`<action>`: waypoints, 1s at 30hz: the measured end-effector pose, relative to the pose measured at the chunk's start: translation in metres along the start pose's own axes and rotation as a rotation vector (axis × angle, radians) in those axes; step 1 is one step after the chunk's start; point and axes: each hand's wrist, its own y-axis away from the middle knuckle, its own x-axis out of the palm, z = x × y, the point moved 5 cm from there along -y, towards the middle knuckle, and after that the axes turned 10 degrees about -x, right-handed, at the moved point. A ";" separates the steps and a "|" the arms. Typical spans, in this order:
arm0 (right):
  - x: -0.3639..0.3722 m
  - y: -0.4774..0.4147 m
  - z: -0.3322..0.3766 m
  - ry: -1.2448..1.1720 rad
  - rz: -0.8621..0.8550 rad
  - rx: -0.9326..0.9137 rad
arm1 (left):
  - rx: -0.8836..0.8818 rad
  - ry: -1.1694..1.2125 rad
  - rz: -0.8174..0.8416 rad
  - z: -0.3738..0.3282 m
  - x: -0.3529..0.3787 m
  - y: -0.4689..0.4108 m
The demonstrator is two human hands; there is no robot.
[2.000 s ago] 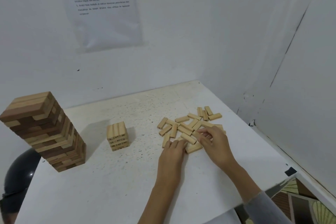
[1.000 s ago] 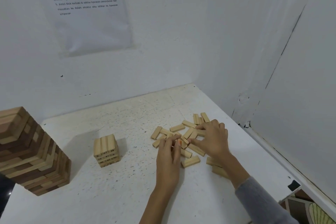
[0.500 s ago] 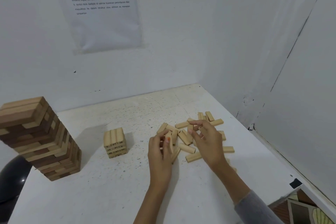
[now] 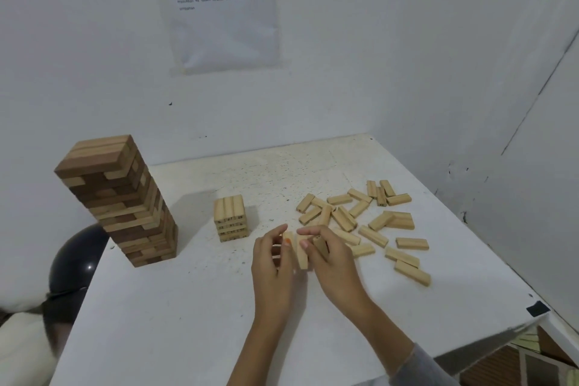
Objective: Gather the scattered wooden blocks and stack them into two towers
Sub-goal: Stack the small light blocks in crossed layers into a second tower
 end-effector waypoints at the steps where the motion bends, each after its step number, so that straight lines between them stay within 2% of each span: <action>1: 0.005 0.002 -0.001 0.006 0.015 0.003 | -0.013 0.001 -0.008 0.003 -0.004 0.001; 13: 0.045 0.006 -0.002 0.186 0.212 -0.120 | -0.020 -0.107 -0.060 0.024 -0.044 0.005; 20: 0.038 0.013 -0.002 0.123 0.086 -0.119 | 0.033 -0.253 -0.124 0.031 -0.042 0.007; 25: 0.027 0.015 -0.005 0.122 -0.023 -0.070 | 0.012 -0.166 -0.157 0.023 -0.052 0.012; 30: 0.027 0.017 -0.008 0.240 -0.047 -0.088 | 0.036 -0.243 -0.031 0.031 -0.055 0.011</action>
